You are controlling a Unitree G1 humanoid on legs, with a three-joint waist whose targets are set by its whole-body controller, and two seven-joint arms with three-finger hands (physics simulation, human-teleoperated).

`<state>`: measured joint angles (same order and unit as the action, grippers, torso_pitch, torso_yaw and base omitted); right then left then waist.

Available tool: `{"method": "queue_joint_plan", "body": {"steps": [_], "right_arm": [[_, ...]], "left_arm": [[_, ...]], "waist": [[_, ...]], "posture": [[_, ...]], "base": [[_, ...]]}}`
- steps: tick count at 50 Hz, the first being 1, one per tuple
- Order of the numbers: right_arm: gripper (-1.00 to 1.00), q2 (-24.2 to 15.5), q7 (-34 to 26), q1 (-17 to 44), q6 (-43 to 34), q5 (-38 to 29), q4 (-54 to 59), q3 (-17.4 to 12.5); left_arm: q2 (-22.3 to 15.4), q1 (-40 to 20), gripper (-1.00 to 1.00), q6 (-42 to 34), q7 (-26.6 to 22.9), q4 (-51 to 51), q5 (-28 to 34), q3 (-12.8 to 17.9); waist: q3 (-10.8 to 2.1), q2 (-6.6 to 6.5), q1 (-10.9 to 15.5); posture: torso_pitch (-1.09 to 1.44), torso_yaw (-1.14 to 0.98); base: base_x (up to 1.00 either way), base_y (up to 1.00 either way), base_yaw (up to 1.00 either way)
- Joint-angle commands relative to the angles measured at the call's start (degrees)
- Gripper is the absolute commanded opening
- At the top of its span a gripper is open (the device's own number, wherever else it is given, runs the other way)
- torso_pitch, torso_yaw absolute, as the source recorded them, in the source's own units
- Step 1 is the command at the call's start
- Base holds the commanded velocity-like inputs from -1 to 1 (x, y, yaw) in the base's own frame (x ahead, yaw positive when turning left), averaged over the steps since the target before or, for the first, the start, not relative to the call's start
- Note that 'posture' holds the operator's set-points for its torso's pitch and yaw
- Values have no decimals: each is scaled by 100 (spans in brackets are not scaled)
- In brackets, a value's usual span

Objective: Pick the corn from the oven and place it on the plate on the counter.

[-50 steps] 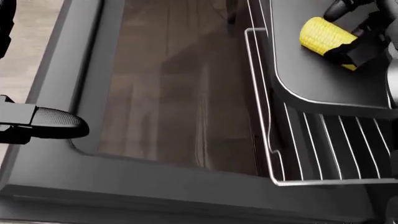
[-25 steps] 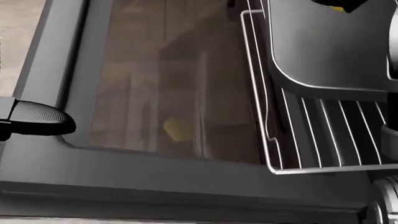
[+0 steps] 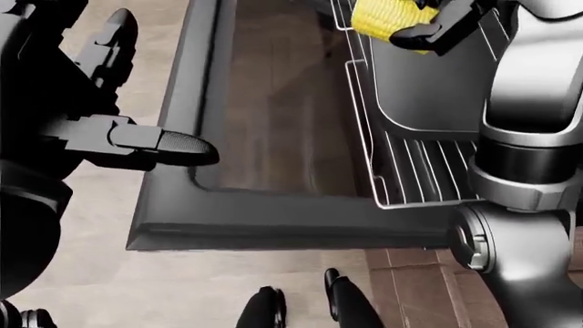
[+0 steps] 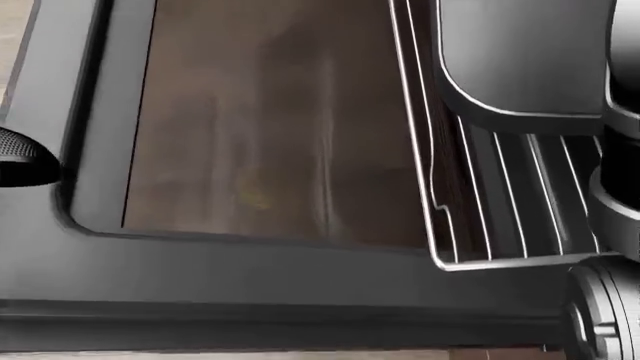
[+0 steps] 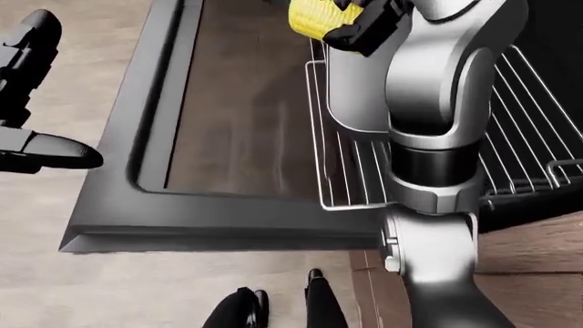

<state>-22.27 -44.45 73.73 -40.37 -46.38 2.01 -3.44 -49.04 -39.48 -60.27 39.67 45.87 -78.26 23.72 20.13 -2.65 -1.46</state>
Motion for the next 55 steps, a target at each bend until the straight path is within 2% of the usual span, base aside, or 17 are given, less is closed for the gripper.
{"method": "queue_joint_plan", "body": {"steps": [1, 4, 9, 13, 14, 19, 25, 28, 29, 32, 35, 37, 43, 46, 47, 50, 55], "right_arm": [[-100, -47, -60, 310, 50, -113, -352, -42], [-100, -26, -203, 383, -24, -189, -470, -37], [-100, 6, -346, 409, -62, -283, -596, -22], [-100, 17, -468, 439, -121, -361, -710, -26], [-100, 18, -481, 441, -125, -370, -718, -31], [-100, 37, -499, 437, -117, -388, -739, -43], [-100, 88, -548, 443, -189, -456, -823, -20], [-100, 143, -542, 400, -214, -472, -872, -13], [-100, 157, -529, 395, -208, -466, -867, -16], [-100, 207, -534, 366, -242, -473, -913, 4], [-100, 265, -527, 289, -250, -471, -968, 8], [-100, 287, -520, 271, -264, -464, -977, 11], [-100, 411, -426, 262, -347, -372, -1001, -12], [-100, 431, -353, 225, -353, -295, -1018, 2], [-100, 430, -344, 213, -356, -285, -1029, 11], [-100, 450, -325, 174, -400, -224, -1083, 27], [-100, 638, -201, -6, -494, 5, -1248, 24]], "left_arm": [[-228, -90, 100, 336, 106, 47, -114, 232], [-429, -105, 100, 474, 205, -9, -305, 252], [-717, -94, 100, 674, 315, -72, -563, 282], [-824, -4, 100, 799, 321, -80, -610, 285], [-845, 7, 100, 818, 326, -82, -630, 294], [-937, 72, 100, 894, 317, -99, -670, 323], [-967, 217, 100, 977, 255, -102, -627, 374], [-937, 314, 100, 996, 200, -83, -571, 415], [-930, 333, 100, 998, 184, -83, -554, 423], [-904, 388, 100, 1002, 141, -82, -510, 450], [-874, 443, 100, 1004, 108, -65, -471, 478], [-858, 475, 100, 998, 109, -41, -474, 499], [-812, 546, 100, 995, 87, -21, -433, 518], [-768, 542, 100, 981, 75, -2, -386, 480], [-758, 537, 100, 976, 66, -6, -372, 475], [-709, 529, 100, 944, 49, 7, -325, 455], [-597, 507, 100, 870, 4, 35, -228, 408]], "waist": [[-448, 213, 93], [-526, 304, 63], [-571, 55, 156], [-854, -600, 232], [-807, -388, 276], [-1028, -460, 298], [-819, -378, 124], [-831, 79, 34], [-727, -11, -55], [-1065, 303, 15], [-870, 350, -37], [-637, 220, -140], [-592, -168, -298], [-657, -721, -342], [-189, -123, -110], [-526, -169, -203], [-529, 203, -104]], "posture": [[49, 0], [48, 0], [48, 0], [48, 0], [48, 0], [48, 0], [48, 0], [48, 0], [48, 0], [48, 0], [48, 0], [48, 0], [48, 0], [48, 0], [48, 0], [48, 0], [48, 0]], "base": [[-95, 18, 0], [-96, 20, 0], [-97, 20, 0], [-97, 23, 0], [-97, 24, 0], [-98, 25, 0], [-97, 26, 0], [-98, 26, 0], [-97, 26, 0], [-96, 37, 0], [-46, 70, 0], [-1, 86, 0], [0, 87, 0], [0, 88, 0], [0, 88, 0], [0, 88, 0], [0, 90, 0]]}}
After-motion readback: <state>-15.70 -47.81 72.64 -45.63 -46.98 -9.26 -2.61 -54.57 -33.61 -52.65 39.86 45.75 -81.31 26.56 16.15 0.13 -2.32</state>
